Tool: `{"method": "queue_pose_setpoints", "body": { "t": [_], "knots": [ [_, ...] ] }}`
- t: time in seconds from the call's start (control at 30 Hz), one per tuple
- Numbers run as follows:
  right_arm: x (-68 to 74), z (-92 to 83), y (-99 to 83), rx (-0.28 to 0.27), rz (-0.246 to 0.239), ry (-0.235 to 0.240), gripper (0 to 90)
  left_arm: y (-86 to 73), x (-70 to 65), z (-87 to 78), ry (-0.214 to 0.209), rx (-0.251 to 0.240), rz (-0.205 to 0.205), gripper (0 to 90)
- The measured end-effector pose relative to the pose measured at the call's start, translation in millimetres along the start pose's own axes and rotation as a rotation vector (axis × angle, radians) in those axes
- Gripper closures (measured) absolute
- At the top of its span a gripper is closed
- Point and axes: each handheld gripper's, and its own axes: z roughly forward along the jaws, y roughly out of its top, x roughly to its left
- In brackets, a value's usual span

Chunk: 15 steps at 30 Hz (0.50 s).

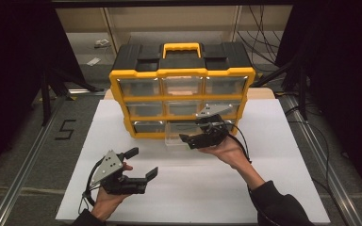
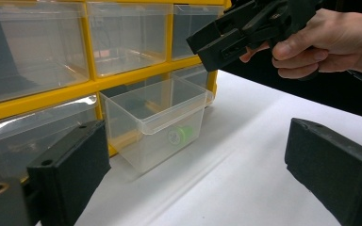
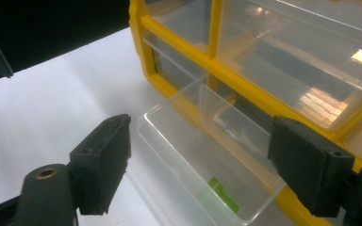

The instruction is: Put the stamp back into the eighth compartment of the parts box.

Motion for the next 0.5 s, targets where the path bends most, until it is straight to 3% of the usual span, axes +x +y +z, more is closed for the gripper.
{"method": "queue_pose_setpoints", "body": {
  "t": [0.5],
  "knots": [
    [9.0,-3.6,-8.3,0.006,-0.014,0.03,21.8,0.3,0.0,0.3,0.001,0.0,0.0,6.8]
  ]
}}
